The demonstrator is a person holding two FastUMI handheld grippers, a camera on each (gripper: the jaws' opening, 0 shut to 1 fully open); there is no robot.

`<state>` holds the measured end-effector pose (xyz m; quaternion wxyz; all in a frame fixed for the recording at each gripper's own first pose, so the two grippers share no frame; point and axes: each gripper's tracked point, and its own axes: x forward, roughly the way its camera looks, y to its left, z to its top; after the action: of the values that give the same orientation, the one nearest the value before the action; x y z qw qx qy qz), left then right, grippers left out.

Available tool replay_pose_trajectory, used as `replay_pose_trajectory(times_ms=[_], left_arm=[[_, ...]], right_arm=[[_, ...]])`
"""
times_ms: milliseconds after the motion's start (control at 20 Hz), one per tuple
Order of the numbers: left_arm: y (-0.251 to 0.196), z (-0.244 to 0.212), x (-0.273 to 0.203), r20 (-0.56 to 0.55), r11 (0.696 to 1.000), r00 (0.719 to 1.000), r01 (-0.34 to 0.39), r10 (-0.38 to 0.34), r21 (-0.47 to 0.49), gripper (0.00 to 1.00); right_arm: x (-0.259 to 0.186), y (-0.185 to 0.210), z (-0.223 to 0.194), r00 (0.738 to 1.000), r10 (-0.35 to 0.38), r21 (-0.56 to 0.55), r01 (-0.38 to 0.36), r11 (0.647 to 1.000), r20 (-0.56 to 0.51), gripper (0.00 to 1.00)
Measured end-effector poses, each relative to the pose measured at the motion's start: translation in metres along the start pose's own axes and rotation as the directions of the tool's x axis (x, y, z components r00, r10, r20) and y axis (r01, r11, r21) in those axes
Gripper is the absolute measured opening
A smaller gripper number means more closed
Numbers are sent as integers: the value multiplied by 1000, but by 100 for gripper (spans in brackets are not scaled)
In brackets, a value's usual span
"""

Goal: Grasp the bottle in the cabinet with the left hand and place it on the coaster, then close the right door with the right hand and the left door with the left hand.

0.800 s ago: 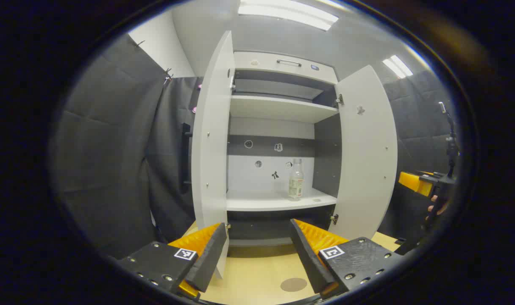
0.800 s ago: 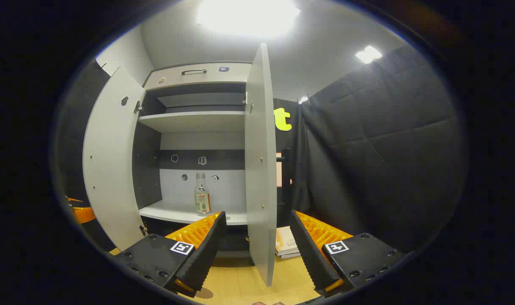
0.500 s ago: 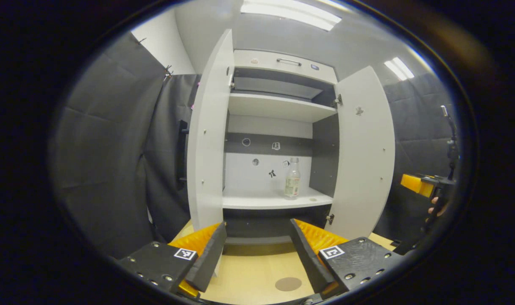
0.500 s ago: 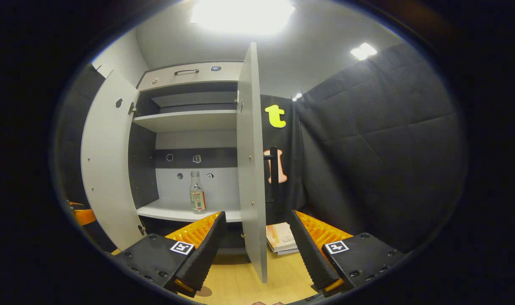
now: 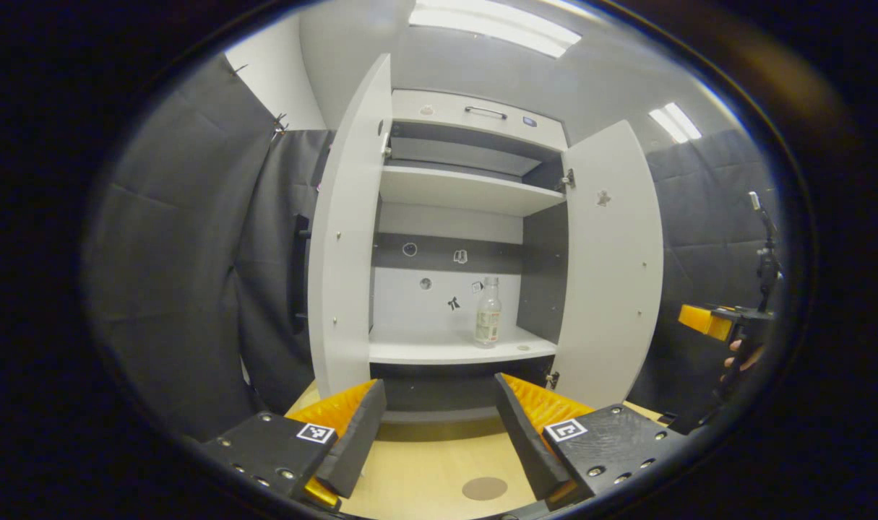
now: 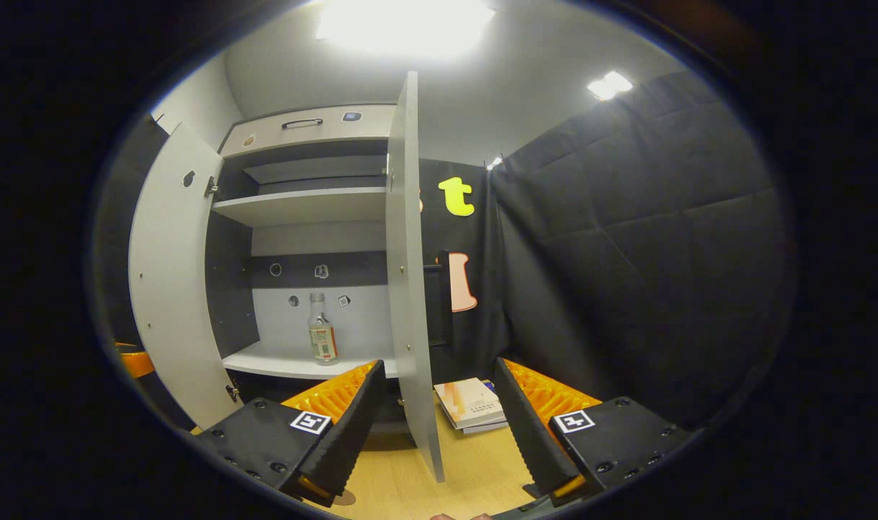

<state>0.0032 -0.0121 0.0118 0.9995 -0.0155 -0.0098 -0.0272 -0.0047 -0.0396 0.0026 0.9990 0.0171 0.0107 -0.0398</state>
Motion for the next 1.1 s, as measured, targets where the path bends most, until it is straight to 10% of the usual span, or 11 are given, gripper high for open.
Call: replay_pose_trajectory(times_ms=[1100], left_arm=[[-58, 55, 176, 32, 993, 993, 112, -111, -47, 91]], right_arm=[[82, -91, -8, 974, -222, 55, 224, 973, -39, 96]])
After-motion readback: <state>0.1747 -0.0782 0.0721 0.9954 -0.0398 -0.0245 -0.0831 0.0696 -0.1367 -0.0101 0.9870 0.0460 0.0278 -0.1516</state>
